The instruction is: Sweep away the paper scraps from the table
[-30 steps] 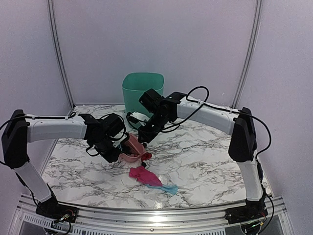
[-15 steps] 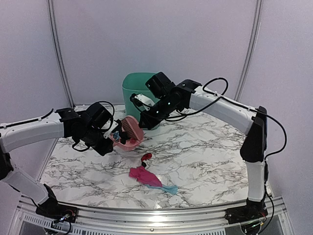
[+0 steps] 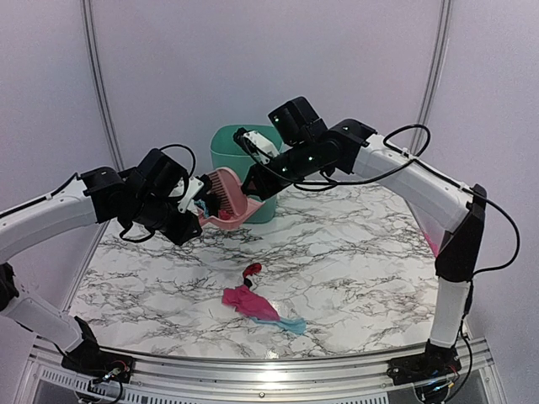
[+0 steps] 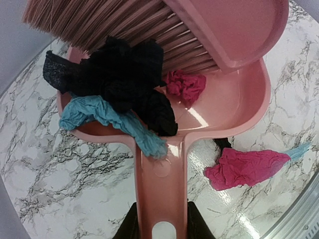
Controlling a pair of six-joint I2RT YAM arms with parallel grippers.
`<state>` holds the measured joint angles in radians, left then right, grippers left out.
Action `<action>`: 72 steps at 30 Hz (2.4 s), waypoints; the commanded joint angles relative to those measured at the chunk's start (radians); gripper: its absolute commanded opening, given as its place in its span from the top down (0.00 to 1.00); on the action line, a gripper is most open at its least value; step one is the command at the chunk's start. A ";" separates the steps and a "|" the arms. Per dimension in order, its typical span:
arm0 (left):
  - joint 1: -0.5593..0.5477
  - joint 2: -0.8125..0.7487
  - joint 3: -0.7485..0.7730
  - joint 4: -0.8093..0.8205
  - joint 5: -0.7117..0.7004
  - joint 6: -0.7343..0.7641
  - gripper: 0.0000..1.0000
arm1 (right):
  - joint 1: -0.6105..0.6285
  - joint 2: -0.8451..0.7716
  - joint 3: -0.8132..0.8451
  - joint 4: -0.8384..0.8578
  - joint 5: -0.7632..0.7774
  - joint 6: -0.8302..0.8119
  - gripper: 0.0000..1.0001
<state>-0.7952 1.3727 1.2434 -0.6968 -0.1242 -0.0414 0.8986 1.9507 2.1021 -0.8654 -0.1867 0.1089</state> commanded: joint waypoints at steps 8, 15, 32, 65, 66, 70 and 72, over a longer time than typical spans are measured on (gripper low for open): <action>-0.006 0.007 0.163 0.033 -0.016 0.035 1.00 | 0.001 -0.062 0.043 0.036 0.131 0.033 1.00; -0.006 0.070 0.287 0.033 -0.005 0.070 1.00 | 0.002 -0.072 0.068 0.072 0.179 0.037 1.00; 0.047 0.336 0.629 0.048 0.033 0.112 1.00 | -0.111 -0.043 0.122 0.144 0.347 0.049 1.00; 0.214 0.616 0.884 0.081 0.299 -0.195 1.00 | -0.181 0.067 0.235 0.338 0.325 0.032 1.00; 0.216 0.618 0.884 0.084 0.307 -0.208 1.00 | -0.181 0.065 0.237 0.334 0.325 0.034 1.00; 0.222 0.628 0.884 0.107 0.351 -0.263 1.00 | -0.182 0.052 0.230 0.326 0.324 0.059 1.00; 0.227 0.634 0.887 0.122 0.372 -0.297 1.00 | -0.181 0.046 0.225 0.334 0.314 0.075 1.00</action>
<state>-0.5846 1.9877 2.1120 -0.6445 0.1944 -0.2543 0.7242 2.0216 2.2982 -0.5568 0.1398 0.1452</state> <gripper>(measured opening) 0.223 0.037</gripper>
